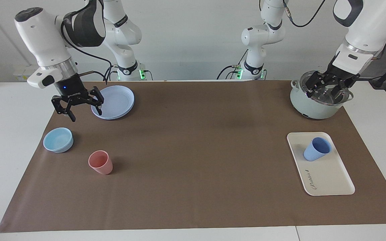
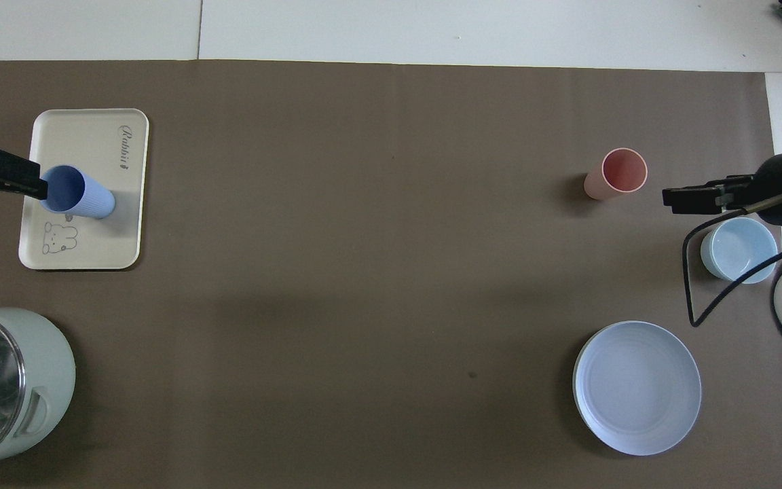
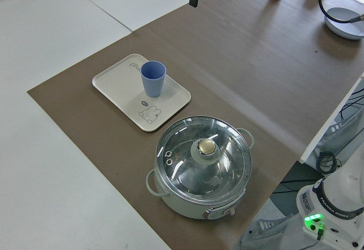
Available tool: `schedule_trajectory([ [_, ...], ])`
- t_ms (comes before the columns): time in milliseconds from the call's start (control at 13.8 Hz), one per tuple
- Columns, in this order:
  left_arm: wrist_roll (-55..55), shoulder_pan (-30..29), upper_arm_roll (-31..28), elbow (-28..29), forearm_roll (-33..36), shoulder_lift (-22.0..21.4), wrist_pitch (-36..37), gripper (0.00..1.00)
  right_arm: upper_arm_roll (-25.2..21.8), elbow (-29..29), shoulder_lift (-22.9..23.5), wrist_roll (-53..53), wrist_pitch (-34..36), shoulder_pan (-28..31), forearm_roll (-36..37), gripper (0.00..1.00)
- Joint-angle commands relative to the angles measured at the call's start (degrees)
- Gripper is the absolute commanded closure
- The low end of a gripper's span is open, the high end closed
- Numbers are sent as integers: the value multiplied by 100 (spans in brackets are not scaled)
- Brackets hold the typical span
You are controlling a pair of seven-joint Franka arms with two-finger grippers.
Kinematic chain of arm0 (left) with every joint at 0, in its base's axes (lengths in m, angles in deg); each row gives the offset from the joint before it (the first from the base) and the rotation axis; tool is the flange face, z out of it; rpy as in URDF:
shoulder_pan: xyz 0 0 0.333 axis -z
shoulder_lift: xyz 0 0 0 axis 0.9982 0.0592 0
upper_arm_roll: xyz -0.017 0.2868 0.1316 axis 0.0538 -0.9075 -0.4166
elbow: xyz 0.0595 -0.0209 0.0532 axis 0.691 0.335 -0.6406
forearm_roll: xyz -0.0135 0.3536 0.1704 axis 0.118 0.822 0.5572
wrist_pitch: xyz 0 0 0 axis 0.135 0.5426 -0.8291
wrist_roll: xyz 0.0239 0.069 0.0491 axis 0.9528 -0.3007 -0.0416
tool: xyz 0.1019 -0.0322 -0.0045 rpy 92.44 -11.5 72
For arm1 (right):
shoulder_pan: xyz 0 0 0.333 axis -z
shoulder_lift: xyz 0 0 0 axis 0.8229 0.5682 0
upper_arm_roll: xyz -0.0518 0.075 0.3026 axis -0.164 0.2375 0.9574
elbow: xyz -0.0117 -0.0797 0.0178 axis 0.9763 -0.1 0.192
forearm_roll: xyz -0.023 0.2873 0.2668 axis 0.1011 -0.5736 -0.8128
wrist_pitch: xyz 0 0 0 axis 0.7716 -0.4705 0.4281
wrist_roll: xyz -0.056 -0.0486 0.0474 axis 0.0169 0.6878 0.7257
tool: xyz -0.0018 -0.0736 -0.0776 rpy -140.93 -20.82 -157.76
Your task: Place cup on tray
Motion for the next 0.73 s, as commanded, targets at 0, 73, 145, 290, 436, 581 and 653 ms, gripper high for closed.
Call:
schedule_trajectory([
  [0,10,-44,-21,198,-79,-187,-17,0,34,-459,-99,-938,961,17,460,0],
  [73,10,-44,-21,198,-79,-187,-17,0,42,-687,-99,-1115,1340,44,636,0],
  [145,10,-44,-21,198,-79,-187,-17,0,16,-864,-99,-1248,1718,53,698,0],
  [290,27,-44,-21,198,-45,-187,19,0,-1,-1154,-99,-1345,2352,61,752,0],
  [436,36,-35,-21,198,-27,-187,27,0,-19,-1444,-46,-1398,2844,79,761,0],
  [581,54,-35,-21,215,-27,-205,54,0,-395,-1472,-46,-1398,2943,-270,769,0],
  [653,80,-35,-21,241,-27,-231,97,0,-806,-1446,-55,-1398,2935,-629,769,0],
])
